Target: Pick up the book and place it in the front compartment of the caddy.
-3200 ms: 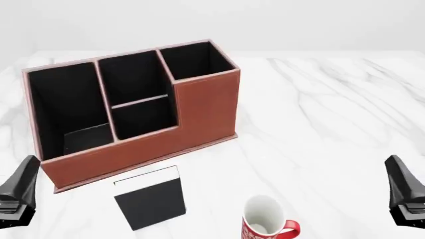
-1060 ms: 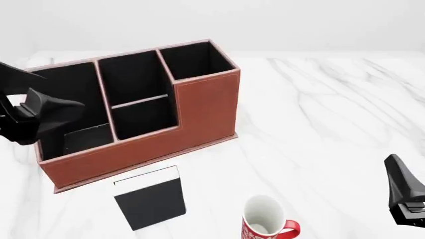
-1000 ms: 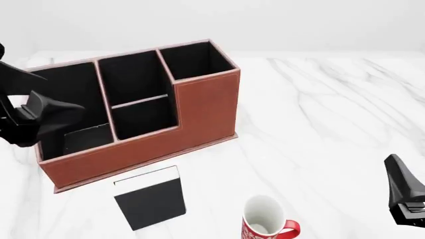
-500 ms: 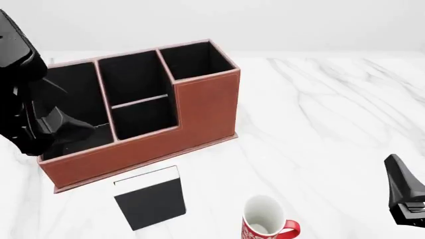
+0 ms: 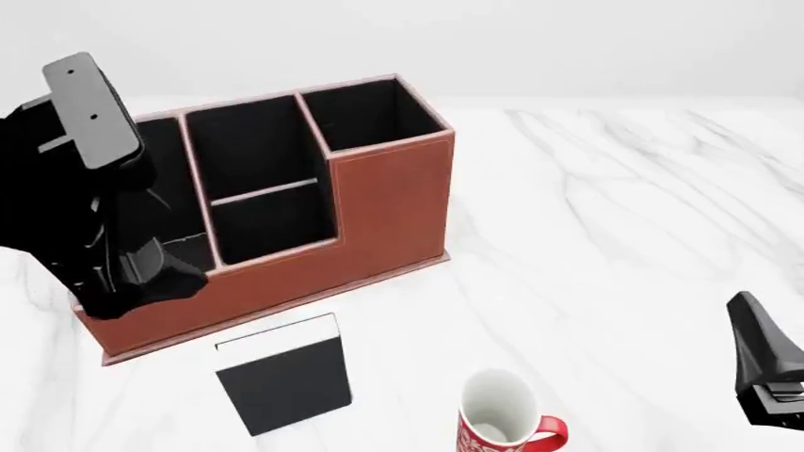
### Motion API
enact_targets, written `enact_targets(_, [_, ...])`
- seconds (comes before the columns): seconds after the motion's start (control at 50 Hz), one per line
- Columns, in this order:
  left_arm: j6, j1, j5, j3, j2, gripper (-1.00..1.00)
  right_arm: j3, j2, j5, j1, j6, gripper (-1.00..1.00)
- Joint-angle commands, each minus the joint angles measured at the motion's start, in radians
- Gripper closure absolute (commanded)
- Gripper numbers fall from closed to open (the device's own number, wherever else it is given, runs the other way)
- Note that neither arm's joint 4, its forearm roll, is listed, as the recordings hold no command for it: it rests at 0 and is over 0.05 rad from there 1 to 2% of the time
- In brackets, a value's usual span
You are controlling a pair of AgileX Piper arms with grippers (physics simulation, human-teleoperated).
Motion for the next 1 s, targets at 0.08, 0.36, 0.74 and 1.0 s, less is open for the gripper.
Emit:
enact_targets(0.08, [-0.010,-0.061,-0.017,0.041,0.040,-1.00,0.001,-0.003,0.002,0.000,0.000,-1.00])
enact_targets(0.36, [-0.071,-0.138,-0.036,0.052,0.080,-1.00,0.001,-0.003,0.002,0.000,0.000,-1.00])
enact_targets(0.74, [-0.162,-0.241,-0.141,0.123,0.174,-1.00,0.001,-0.003,0.002,0.000,0.000,-1.00])
enact_targets(1.0, [-0.189,-0.270,-0.191,0.160,0.214,-1.00,0.001,-0.003,0.002,0.000,0.000,-1.00])
